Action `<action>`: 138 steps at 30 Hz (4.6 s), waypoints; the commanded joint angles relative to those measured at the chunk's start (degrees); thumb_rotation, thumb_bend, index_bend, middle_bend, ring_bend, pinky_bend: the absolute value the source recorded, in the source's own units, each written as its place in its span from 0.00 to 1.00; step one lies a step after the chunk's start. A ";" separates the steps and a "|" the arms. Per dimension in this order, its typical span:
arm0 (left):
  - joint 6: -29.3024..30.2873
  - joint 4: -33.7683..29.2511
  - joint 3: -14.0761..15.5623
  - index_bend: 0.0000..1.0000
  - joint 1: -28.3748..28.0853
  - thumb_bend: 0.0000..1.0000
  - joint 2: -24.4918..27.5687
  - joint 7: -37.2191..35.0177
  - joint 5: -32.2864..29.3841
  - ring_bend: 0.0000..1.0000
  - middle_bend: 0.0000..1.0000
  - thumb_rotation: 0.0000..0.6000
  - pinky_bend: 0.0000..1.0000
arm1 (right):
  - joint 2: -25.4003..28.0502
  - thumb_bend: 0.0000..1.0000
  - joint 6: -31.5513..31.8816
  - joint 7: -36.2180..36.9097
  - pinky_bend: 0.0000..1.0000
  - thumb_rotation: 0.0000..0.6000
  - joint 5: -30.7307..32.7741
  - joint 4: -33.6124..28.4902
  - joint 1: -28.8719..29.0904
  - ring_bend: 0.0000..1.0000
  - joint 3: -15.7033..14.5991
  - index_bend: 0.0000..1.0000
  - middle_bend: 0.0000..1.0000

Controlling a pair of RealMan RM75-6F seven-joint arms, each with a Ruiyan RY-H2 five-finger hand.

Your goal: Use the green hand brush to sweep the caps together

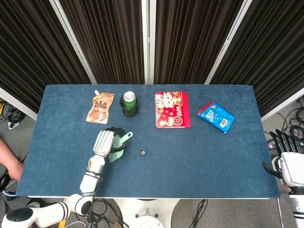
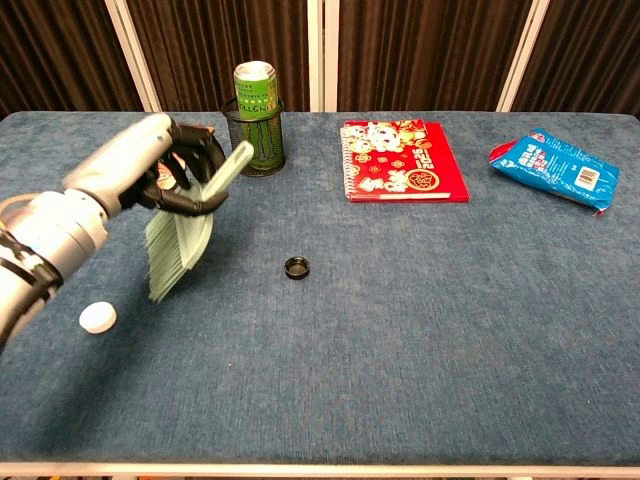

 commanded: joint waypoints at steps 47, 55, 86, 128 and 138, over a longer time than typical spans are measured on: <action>2.02 0.99 1.04 0.57 1.91 0.39 -4.51 9.64 -0.40 0.44 0.63 1.00 0.34 | 0.68 0.14 0.26 0.97 0.00 1.00 0.37 0.13 -0.33 0.00 0.16 0.00 0.00; -0.66 5.37 -0.76 0.57 -2.72 0.39 -6.95 8.04 -0.13 0.44 0.63 1.00 0.35 | 0.61 0.14 0.68 1.32 0.00 1.00 0.07 0.33 -0.49 0.00 0.24 0.00 0.00; -9.32 13.30 4.62 0.57 -10.23 0.40 2.33 -30.97 6.62 0.44 0.64 1.00 0.34 | 1.43 0.14 1.98 -1.09 0.00 1.00 -0.15 -1.98 -1.24 0.00 0.21 0.00 0.00; -15.77 10.32 3.90 0.56 -11.89 0.40 12.62 -10.21 -1.05 0.44 0.62 1.00 0.34 | 1.29 0.14 0.89 2.21 0.00 1.00 0.17 1.31 -1.21 0.00 0.50 0.00 0.00; -24.66 1.30 8.55 0.36 -10.81 0.29 16.97 10.34 -7.50 0.30 0.45 1.00 0.29 | 0.42 0.14 0.41 1.47 0.00 1.00 -1.43 0.68 -0.20 0.00 0.30 0.00 0.00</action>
